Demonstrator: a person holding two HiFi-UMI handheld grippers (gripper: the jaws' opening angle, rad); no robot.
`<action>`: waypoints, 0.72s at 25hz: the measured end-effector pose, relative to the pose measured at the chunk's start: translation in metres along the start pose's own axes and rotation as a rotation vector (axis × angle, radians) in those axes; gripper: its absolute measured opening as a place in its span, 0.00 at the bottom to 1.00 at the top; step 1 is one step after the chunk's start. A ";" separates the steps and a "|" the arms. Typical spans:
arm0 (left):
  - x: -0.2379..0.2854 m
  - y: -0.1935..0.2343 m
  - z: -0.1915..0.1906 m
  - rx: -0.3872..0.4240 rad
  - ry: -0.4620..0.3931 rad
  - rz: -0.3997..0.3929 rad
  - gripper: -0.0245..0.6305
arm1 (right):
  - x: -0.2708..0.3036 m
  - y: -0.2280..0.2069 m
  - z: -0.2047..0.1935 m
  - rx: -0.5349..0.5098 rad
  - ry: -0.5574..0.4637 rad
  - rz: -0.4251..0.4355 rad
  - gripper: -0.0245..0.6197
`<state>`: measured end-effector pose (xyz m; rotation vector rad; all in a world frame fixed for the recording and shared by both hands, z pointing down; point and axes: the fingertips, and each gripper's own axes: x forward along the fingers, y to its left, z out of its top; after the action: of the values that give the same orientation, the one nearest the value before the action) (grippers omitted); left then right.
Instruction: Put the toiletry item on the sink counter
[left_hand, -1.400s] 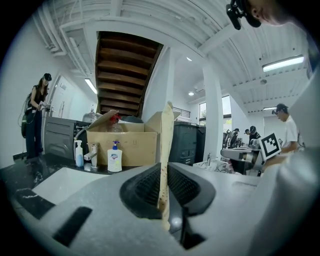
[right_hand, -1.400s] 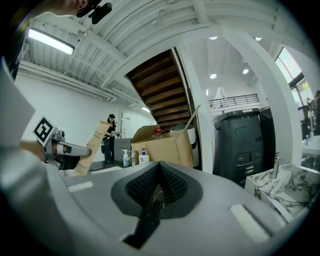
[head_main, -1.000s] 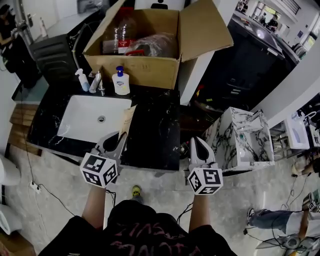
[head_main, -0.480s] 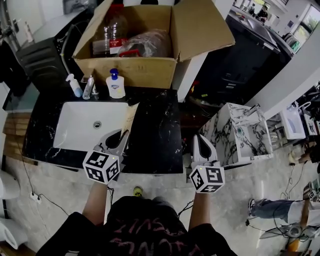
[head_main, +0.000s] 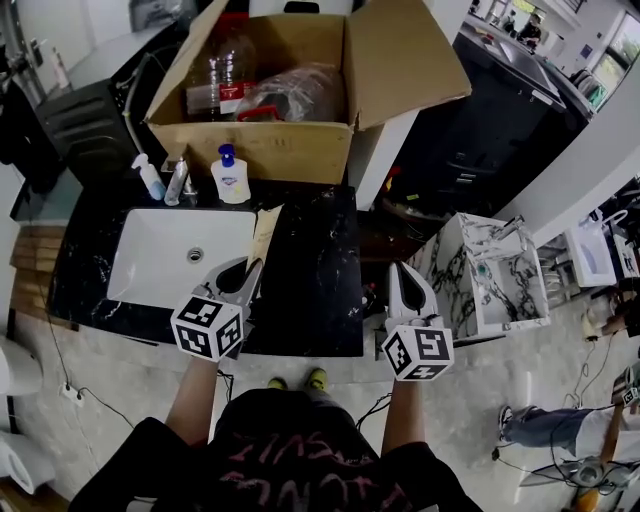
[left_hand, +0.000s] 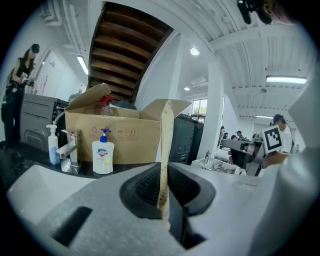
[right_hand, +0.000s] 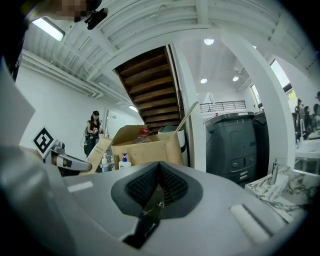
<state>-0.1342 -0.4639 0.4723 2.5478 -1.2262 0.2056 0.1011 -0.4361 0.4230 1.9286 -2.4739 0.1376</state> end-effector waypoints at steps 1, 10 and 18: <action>0.003 0.000 0.000 -0.003 0.001 0.005 0.08 | 0.003 -0.002 0.002 -0.002 -0.004 0.008 0.06; 0.028 -0.001 -0.017 -0.006 0.071 0.057 0.09 | 0.020 -0.021 0.008 0.010 -0.022 0.048 0.06; 0.045 -0.001 -0.050 -0.011 0.168 0.066 0.09 | 0.022 -0.029 -0.005 0.029 -0.003 0.056 0.06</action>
<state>-0.1055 -0.4801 0.5307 2.4262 -1.2439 0.4168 0.1235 -0.4637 0.4310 1.8720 -2.5430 0.1712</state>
